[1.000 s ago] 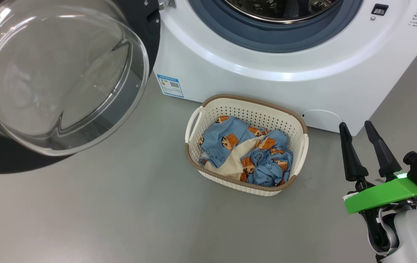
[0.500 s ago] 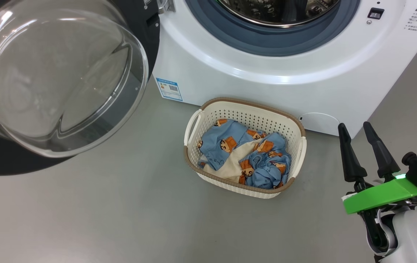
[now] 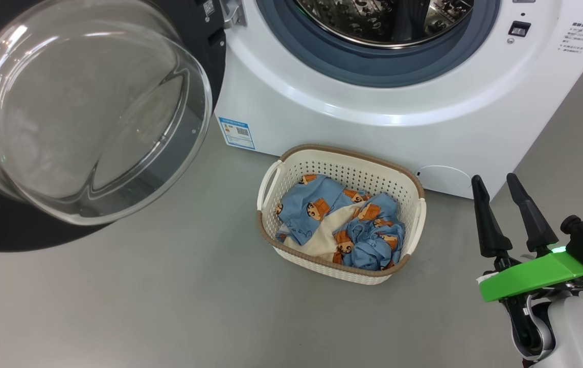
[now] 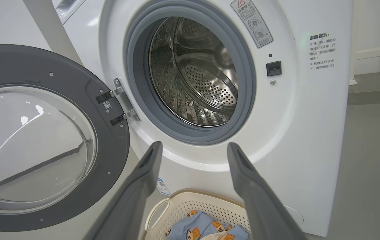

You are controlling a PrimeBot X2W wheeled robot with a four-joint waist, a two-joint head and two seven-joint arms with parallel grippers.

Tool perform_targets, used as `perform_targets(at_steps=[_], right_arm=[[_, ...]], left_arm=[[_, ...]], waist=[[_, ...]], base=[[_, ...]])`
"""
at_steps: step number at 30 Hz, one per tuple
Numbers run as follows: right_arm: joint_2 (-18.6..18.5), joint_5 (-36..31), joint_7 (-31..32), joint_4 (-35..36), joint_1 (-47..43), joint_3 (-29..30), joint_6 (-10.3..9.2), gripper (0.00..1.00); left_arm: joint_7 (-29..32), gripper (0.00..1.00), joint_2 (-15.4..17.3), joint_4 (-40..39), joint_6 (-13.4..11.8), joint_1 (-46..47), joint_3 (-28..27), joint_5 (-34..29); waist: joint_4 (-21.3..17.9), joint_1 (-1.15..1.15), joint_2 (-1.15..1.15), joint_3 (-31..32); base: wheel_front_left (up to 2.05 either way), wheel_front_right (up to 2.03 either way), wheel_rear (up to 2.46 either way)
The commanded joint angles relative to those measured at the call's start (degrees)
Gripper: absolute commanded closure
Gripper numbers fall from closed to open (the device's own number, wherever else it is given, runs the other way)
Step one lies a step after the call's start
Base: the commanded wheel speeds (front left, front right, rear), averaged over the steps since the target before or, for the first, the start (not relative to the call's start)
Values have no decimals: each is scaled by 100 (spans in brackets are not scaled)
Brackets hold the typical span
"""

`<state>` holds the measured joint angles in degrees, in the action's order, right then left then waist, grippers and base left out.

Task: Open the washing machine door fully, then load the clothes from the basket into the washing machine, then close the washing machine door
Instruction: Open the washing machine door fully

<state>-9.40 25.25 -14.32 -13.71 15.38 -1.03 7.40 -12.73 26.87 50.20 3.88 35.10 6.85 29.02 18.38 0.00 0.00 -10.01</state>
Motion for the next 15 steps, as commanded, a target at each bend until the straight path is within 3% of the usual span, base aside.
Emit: perform_targets(at_steps=[1,2,15], right_arm=[[-14,19,-68,123,-21,-124,9,0],[-18,23,-68,122,-24,-127,9,0],[-36,12,-68,134,-126,-172,9,0]], left_arm=[[-99,50,308,-226,-4,-22,-203,40],[-112,0,303,-310,-8,-76,-206,43],[-182,0,64,-2276,-410,-1184,-329,119]], waist=[[1,0,0,14],[-2,0,0,20],[-122,0,0,234]], base=[[0,0,0],[0,0,0],[0,0,0]])
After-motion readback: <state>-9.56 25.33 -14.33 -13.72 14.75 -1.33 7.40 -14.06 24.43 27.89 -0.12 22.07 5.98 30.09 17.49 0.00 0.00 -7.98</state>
